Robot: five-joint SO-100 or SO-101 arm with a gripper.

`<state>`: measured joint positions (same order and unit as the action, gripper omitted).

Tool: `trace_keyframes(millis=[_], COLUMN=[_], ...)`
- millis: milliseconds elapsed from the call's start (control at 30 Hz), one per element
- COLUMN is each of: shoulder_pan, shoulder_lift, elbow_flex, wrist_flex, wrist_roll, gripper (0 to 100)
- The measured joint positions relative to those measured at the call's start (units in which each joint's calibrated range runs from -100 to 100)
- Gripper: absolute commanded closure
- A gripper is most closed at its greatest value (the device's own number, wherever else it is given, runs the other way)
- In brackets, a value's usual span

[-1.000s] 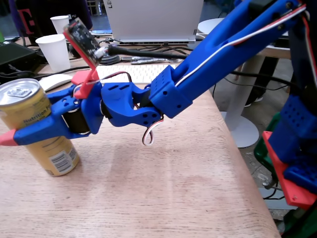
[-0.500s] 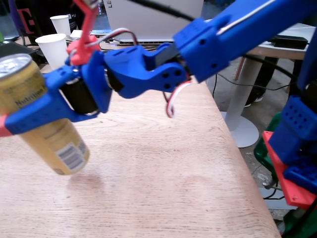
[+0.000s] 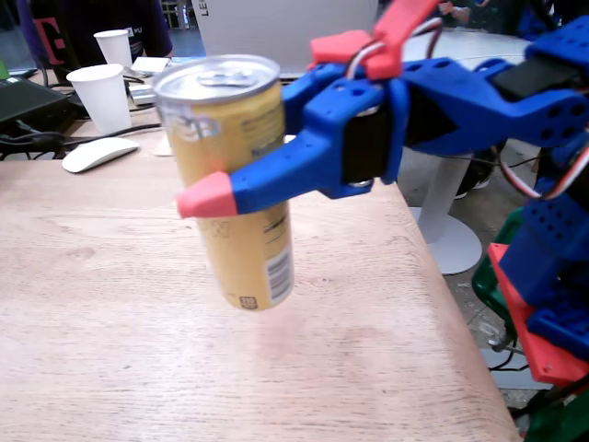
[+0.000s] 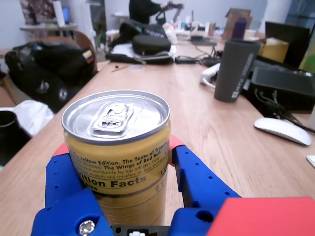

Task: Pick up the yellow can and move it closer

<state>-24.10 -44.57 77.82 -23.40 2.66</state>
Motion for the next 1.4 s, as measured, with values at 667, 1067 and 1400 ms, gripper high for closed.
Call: trace_keyframes(millis=[667,1067,1400], shoulder_pan=[-0.1,-0.1,0.2], shoulder_lift=[-26.6,-47.1,-49.3], elbow_flex=[20.5,21.0,21.0], wrist_flex=[0.2,31.8,40.2], wrist_roll=[0.0,0.0,0.0], gripper=[74,74,74])
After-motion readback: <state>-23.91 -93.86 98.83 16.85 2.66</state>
